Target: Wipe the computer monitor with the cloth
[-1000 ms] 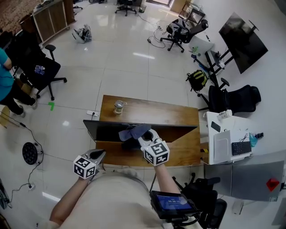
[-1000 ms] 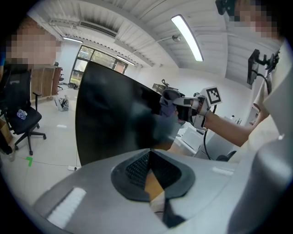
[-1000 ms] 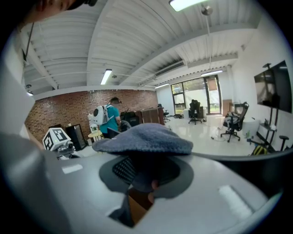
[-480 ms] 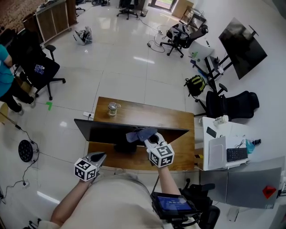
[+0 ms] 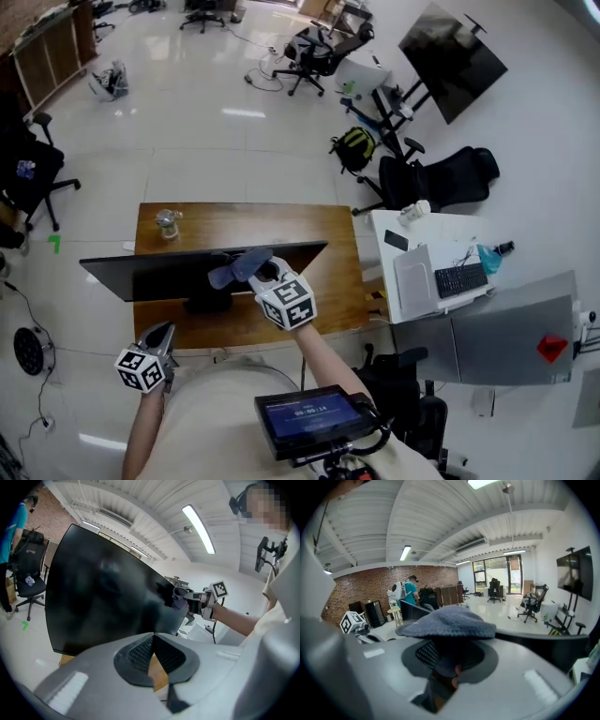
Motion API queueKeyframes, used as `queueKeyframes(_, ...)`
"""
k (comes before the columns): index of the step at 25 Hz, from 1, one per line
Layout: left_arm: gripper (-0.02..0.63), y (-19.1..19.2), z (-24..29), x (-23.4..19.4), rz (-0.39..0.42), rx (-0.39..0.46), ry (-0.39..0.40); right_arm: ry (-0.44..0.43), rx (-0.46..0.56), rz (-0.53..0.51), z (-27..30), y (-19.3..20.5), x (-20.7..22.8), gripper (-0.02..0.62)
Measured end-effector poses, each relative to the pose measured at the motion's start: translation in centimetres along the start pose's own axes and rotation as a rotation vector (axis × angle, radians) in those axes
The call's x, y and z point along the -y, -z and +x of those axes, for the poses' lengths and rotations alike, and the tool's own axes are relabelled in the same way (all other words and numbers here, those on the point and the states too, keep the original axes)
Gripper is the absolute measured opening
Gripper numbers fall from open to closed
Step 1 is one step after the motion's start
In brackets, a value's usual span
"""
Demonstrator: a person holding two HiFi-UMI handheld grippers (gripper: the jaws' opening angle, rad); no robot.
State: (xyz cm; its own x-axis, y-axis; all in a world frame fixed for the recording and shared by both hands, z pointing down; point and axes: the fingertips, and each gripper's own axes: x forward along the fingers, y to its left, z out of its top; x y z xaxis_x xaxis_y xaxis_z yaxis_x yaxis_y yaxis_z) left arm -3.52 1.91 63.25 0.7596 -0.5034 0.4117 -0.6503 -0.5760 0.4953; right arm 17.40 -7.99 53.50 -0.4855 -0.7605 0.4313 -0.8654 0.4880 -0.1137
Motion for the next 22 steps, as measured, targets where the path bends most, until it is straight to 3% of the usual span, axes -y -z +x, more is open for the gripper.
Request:
queueKeyframes(3, 0.004, 0.6, 0.5, -0.5, -0.02, 0.007, -0.014, 0.037, -0.036, -0.002, -0.7, 1.0, 1.9, 0.081)
queueKeyframes(11, 0.003, -0.5, 1.4, -1.0, 0.026, -0.001, -0.021, 0.164, -0.057, 0.045, -3.4, 4.1, 7.3, 0.081)
queueKeyframes(17, 0.003, -0.1, 4.8, -1.2, 0.048, -0.027, 0.022, 0.387, -0.009, 0.167, -10.1, 6.5, 14.4, 0.083)
queueKeyframes(19, 0.003, -0.2, 5.2, -1.0, 0.059, -0.043, 0.023, 0.392, 0.065, 0.193, -12.2, 5.3, 14.7, 0.083)
queueKeyframes(22, 0.003, -1.2, 4.1, -1.6, 0.064, -0.041, -0.008, 0.308, 0.168, 0.157, -12.1, 3.0, 11.8, 0.086)
